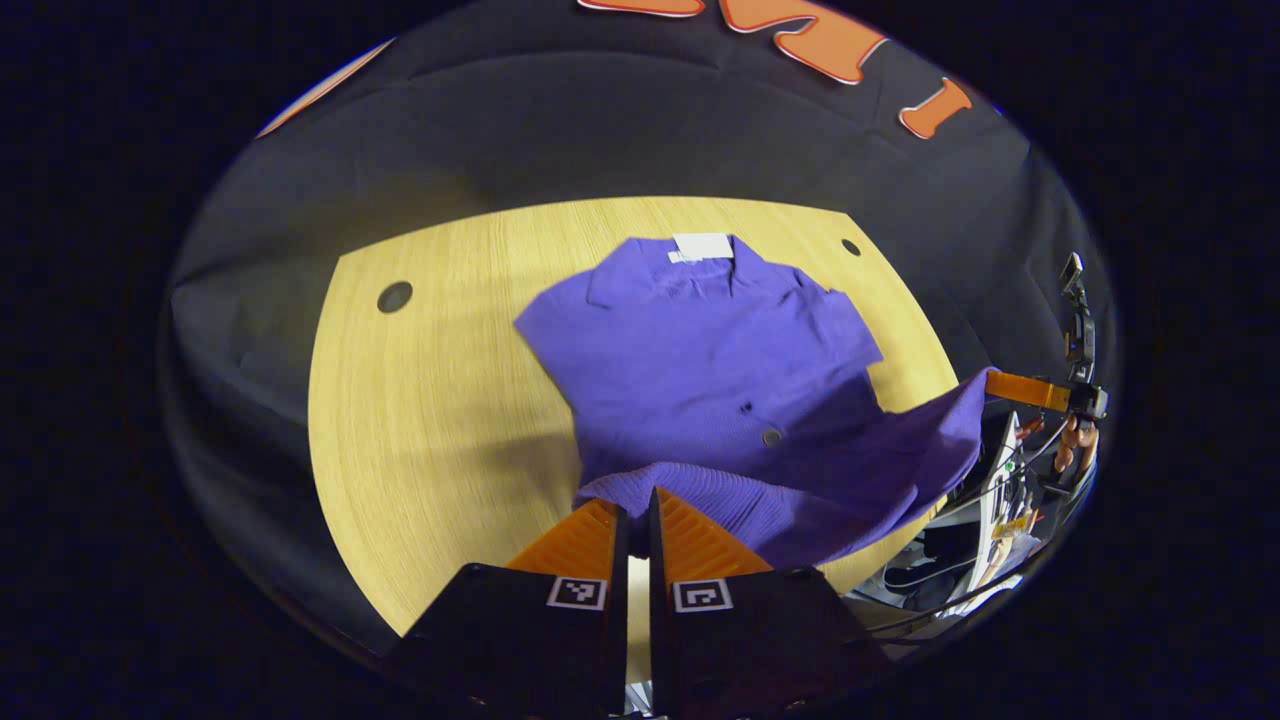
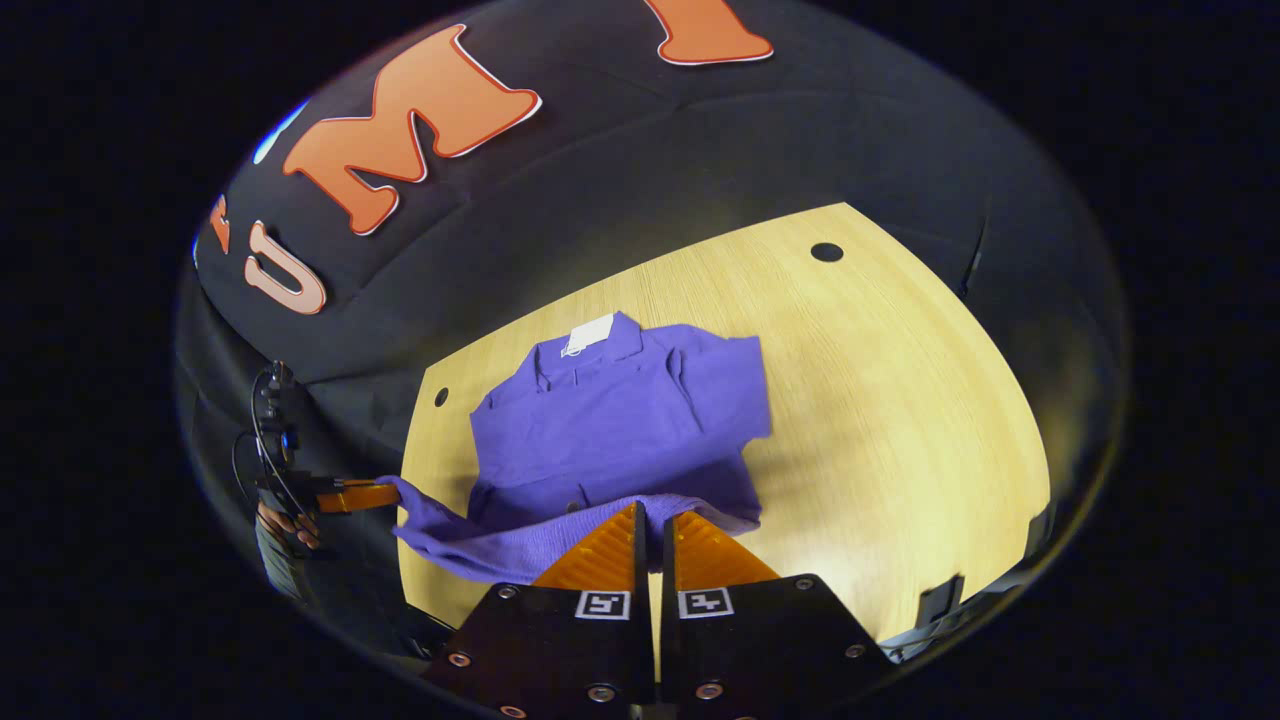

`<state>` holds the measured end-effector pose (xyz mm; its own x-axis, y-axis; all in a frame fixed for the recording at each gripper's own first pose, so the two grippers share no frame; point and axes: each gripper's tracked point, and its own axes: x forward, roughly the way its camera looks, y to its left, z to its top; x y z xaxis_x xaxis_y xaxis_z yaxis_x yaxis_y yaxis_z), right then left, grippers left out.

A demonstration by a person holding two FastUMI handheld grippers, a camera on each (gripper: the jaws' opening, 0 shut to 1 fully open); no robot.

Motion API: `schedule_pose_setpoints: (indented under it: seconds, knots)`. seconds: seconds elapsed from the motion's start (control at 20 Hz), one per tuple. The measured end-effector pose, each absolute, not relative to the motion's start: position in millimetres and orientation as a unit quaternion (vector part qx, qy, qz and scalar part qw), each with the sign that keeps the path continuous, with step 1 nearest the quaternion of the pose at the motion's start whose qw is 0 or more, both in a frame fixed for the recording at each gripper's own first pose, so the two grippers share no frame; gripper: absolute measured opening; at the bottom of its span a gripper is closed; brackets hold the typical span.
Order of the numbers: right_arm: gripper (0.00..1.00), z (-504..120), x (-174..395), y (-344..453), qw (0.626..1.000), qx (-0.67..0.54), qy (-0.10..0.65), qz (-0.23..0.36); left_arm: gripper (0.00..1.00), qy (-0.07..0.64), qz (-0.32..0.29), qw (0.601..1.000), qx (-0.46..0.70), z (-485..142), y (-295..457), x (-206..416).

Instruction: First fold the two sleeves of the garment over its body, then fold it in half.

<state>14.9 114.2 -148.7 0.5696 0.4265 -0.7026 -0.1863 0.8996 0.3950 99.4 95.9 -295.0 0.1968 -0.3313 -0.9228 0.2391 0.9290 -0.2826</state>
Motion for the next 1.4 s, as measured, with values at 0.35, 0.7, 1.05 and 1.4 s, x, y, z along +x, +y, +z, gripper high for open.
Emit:
schedule_pose_setpoints:
  seconds: [0.35, 0.7, 1.05, 1.4]
  knots:
    - [0.02, -149, 123, 122, 0.865, 0.138, 0.433, 0.212, 0.11, 0.575, -0.139, 0.806, 0.022, -315, 95, 203]
    - [0.03, -163, 202, 142, 0.852, 0.158, 0.442, 0.230, 0.10, 0.535, -0.062, 0.842, 0.033, -338, 84, 271]
    - [0.10, -176, 257, 155, 0.863, 0.199, 0.422, 0.192, 0.30, 0.484, 0.004, 0.872, 0.068, -356, 99, 313]
    - [0.63, -142, 259, 148, 0.896, 0.190, 0.363, 0.172, 0.92, 0.414, 0.011, 0.909, 0.055, -296, 94, 312]
